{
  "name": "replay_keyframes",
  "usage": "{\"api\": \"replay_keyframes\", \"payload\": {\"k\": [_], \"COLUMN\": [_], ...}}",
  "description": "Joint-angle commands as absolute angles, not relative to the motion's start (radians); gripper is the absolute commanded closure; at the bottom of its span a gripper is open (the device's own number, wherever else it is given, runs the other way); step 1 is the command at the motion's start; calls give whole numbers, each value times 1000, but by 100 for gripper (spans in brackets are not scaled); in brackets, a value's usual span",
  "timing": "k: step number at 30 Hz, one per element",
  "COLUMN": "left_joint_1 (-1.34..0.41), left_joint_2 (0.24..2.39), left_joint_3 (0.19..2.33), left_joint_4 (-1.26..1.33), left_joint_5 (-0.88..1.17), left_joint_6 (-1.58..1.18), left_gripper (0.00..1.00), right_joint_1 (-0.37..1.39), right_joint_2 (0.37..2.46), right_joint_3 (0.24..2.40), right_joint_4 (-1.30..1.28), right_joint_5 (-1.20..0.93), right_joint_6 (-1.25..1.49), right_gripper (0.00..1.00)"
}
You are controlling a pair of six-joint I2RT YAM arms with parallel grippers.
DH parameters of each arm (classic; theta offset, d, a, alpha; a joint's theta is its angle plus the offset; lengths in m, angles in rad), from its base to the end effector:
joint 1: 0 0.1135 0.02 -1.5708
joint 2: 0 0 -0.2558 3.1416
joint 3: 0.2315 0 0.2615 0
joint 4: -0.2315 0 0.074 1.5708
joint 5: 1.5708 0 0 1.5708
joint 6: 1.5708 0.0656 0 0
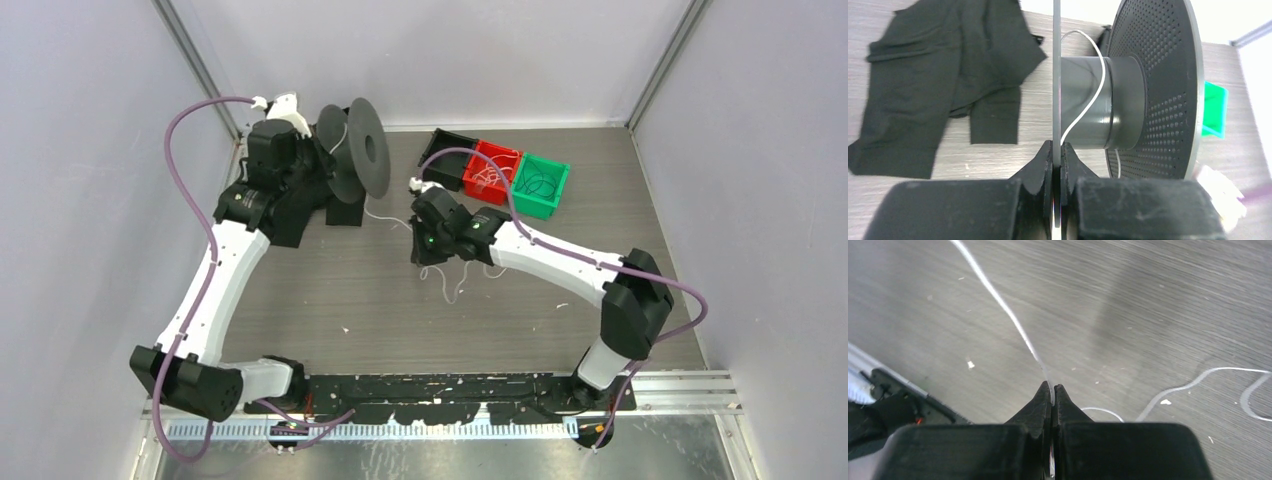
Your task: Wrap the cables
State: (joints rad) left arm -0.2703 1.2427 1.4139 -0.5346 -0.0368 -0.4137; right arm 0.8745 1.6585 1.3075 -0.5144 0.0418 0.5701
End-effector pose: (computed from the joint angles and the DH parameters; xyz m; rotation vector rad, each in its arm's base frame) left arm 0.2980 -0.0801 0.4085 -0.1649 1.9499 -0.4186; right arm 0.2539 0.2994 0.2309 -0.3637 2.4995 0.5750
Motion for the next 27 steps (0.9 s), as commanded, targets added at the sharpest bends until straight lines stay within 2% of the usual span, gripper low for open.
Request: {"api": "replay_keyframes", "payload": {"k": [1, 7, 16, 27], "left_joint_1": [-285, -310, -310, -310], "left_joint_2": [1230, 1259, 1286, 1315], "left_joint_3": [1421, 1382, 1336, 1319], "left_joint_4": [-344, -340, -350, -354], "left_joint_5": [-267, -377, -382, -339], "left_joint_6": [-420, -340, -286, -269], "left_gripper": [100, 100, 100, 100], "right_joint_1": [966, 1012, 1012, 1013], "right_joint_2": [1571, 1536, 1505, 1480], "right_joint_3": [1452, 1621, 1829, 1880], "right_joint_4": [-643, -751, -825, -828], "right_joint_5": [118, 131, 141, 116], "right_joint_6": [504, 412, 310, 285], "right_gripper": [99, 100, 99, 99]}}
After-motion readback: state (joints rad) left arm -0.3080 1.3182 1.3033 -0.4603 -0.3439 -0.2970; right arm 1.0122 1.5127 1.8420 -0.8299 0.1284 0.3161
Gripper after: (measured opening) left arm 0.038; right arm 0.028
